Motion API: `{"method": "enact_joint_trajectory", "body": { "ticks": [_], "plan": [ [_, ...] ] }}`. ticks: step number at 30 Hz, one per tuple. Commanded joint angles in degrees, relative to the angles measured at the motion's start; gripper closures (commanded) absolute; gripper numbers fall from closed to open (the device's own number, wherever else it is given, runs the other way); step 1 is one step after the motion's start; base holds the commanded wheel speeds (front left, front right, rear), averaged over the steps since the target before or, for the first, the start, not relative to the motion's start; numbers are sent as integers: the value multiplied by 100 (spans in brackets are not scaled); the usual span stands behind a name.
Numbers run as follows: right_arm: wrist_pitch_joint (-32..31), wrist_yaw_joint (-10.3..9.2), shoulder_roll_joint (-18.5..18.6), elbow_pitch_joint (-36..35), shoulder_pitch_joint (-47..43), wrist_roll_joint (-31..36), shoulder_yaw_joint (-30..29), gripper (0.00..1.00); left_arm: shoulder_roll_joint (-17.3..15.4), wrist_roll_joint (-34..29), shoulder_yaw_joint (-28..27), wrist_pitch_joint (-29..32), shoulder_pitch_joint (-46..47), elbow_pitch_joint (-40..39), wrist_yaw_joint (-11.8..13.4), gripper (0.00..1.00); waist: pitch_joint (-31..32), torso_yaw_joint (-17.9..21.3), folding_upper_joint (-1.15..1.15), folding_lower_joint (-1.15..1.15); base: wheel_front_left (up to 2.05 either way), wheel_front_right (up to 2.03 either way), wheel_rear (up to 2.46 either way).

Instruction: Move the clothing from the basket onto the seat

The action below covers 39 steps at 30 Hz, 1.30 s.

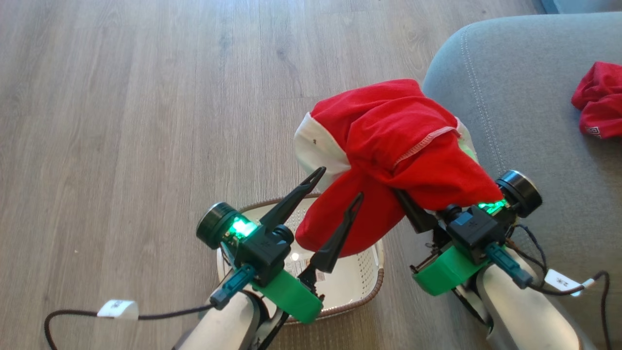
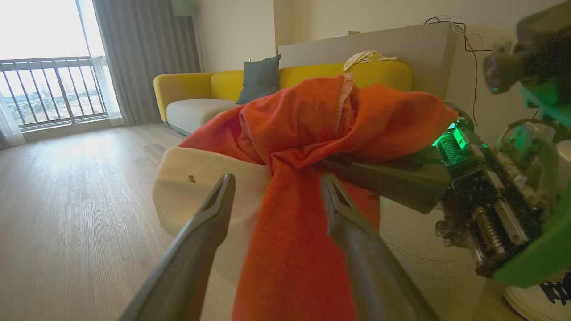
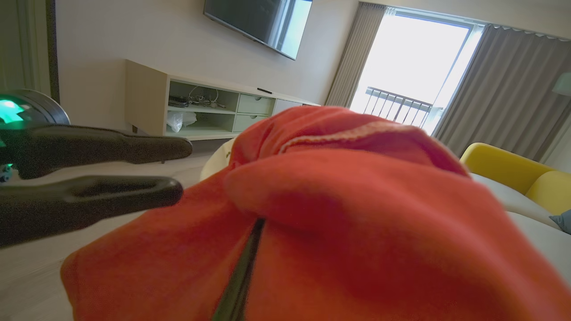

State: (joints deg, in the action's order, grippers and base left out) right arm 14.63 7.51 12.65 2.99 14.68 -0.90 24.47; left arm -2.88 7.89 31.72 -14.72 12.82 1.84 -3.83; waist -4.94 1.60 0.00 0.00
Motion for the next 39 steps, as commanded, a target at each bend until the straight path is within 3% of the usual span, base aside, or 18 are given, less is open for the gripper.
{"method": "enact_joint_trajectory", "body": {
  "ticks": [1,12,32,39],
  "plan": [
    [37,-2,10,-248,141,53,-10,100,1,-22,-211,-28,160,-174,40,0,4,4,0,0,0,0,0],
    [37,-2,36,-316,17,128,-449,100,1,-169,-271,-28,57,-37,9,0,13,17,0,0,0,0,0],
    [37,-2,-356,-390,-907,88,-2097,100,-9,-675,-304,-28,-240,536,-53,0,42,109,0,0,0,0,0],
    [37,-2,-391,-303,-1118,92,-2223,100,-50,-699,-287,-28,-354,737,-79,0,80,166,0,0,0,0,0]
  ]
}}
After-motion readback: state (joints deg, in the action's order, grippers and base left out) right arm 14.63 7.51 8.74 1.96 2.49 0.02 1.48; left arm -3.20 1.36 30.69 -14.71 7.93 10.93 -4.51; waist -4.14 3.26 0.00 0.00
